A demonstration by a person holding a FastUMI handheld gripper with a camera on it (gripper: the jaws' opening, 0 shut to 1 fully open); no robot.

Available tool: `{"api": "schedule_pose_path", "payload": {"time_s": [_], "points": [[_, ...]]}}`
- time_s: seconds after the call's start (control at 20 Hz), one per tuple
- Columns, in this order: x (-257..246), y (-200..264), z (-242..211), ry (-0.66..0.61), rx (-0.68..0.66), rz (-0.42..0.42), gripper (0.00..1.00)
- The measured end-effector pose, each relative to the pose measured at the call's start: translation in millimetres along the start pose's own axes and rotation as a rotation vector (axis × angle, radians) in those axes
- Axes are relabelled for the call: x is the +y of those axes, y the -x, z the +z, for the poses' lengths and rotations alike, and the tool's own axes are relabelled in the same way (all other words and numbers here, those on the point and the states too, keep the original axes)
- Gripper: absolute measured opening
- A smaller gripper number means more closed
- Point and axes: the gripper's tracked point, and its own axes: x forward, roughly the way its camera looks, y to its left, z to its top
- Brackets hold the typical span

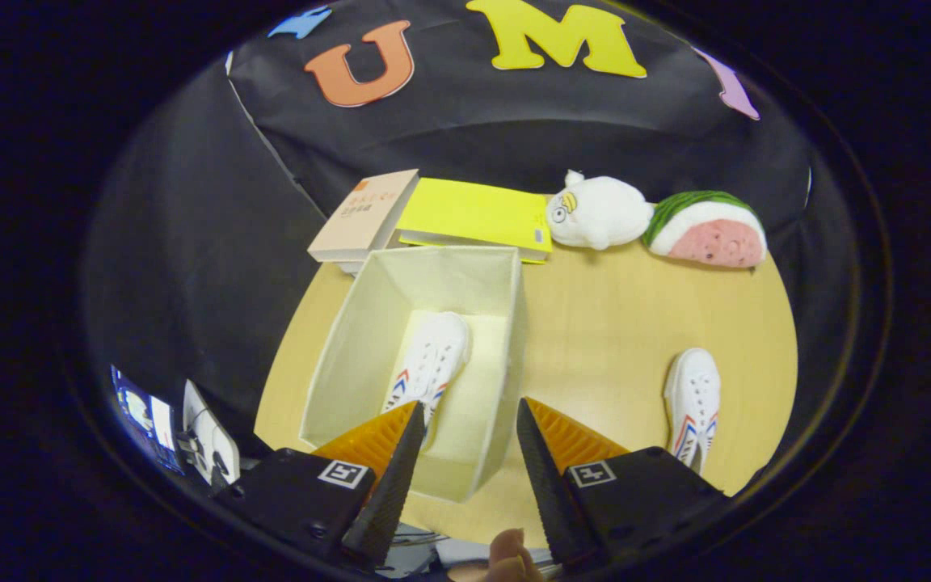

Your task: Open the storage box then place both shoes into the box .Put the left shoe in first, then the right shoe, with the right side of both shoes facing outward in a uniform manner.

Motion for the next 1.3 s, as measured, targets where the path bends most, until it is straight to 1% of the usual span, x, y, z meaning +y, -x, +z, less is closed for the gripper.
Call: {"api": "schedule_pose_path", "payload": {"time_s": [0.05,0.2,0.45,0.5,0.65,0.75,0.85,1.0,1.1,1.3], "points": [[-13,7,-2,0.006,0.005,-0.025,0.76],[-45,18,-7,-0.038,0.013,-0.056,0.76],[-101,9,-31,-0.122,0.09,-0.041,0.76],[-117,3,-39,-0.136,0.113,-0.056,0.76],[-177,-15,-67,-0.158,0.193,-0.149,0.76],[-211,-23,-80,-0.19,0.23,-0.187,0.76],[-242,-30,-90,-0.218,0.256,-0.213,0.76],[-276,-40,-102,-0.255,0.28,-0.233,0.76],[-287,-50,-111,-0.246,0.301,-0.234,0.76],[-300,-70,-125,-0.143,0.342,-0.274,0.76]]}}
